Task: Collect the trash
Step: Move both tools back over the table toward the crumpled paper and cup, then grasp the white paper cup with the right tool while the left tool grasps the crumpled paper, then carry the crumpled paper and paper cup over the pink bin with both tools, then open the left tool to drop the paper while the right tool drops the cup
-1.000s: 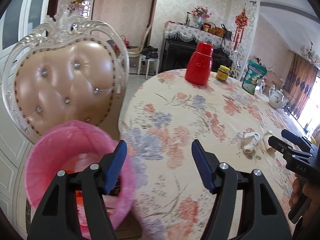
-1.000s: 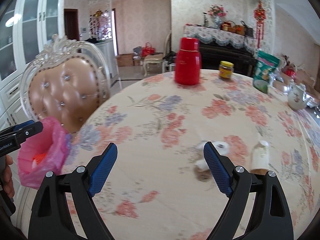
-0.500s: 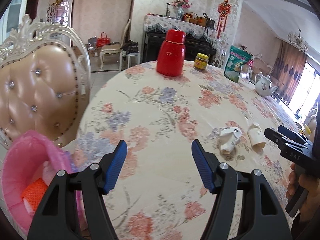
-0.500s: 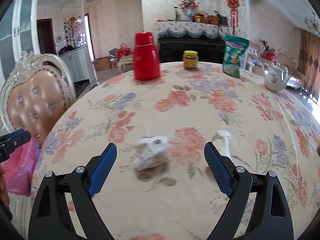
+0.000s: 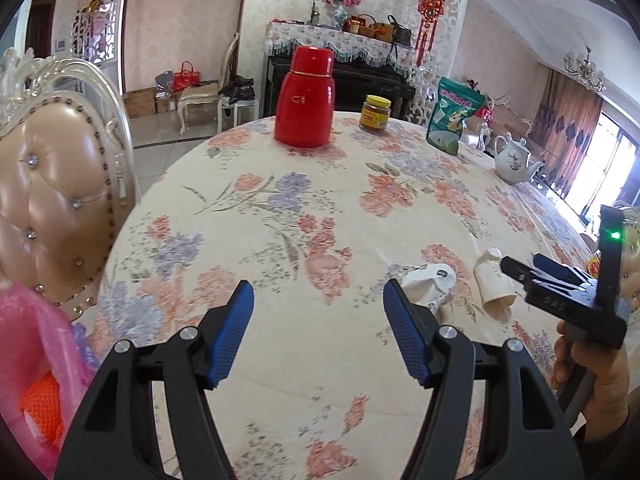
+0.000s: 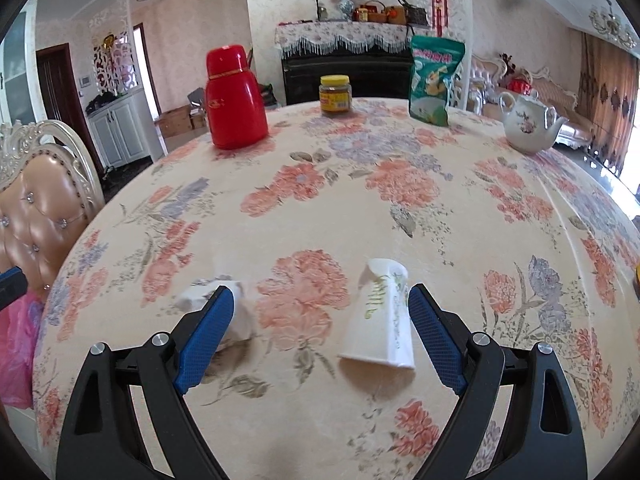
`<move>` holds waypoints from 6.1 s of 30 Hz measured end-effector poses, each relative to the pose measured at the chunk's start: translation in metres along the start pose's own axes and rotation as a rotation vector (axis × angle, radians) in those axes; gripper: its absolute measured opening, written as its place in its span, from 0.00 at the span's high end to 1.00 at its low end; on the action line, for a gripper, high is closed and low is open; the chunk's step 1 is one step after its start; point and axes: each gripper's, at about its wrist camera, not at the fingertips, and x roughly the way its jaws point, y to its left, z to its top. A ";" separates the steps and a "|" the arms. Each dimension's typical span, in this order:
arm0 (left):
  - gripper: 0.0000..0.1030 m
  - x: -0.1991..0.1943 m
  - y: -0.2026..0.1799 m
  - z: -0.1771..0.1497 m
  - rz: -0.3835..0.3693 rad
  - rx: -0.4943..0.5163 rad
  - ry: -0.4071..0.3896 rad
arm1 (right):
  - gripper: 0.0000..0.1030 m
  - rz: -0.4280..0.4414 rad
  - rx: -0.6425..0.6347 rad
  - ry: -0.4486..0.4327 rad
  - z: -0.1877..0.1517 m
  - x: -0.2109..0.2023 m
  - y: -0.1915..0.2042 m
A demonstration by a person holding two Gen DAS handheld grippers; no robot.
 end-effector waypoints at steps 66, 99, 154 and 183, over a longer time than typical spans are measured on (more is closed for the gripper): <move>0.38 0.108 -0.079 -0.008 -0.105 0.104 0.158 | 0.65 0.006 -0.005 0.079 0.001 0.023 -0.025; 0.38 -0.041 0.033 -0.003 -0.004 -0.002 -0.062 | 0.65 0.084 -0.124 -0.134 0.010 -0.094 0.086; 0.38 -0.175 0.263 -0.070 0.261 -0.217 -0.151 | 0.64 0.376 -0.380 -0.092 -0.029 -0.111 0.348; 0.37 -0.190 0.324 -0.086 0.322 -0.312 -0.149 | 0.64 0.520 -0.502 0.003 -0.062 -0.093 0.457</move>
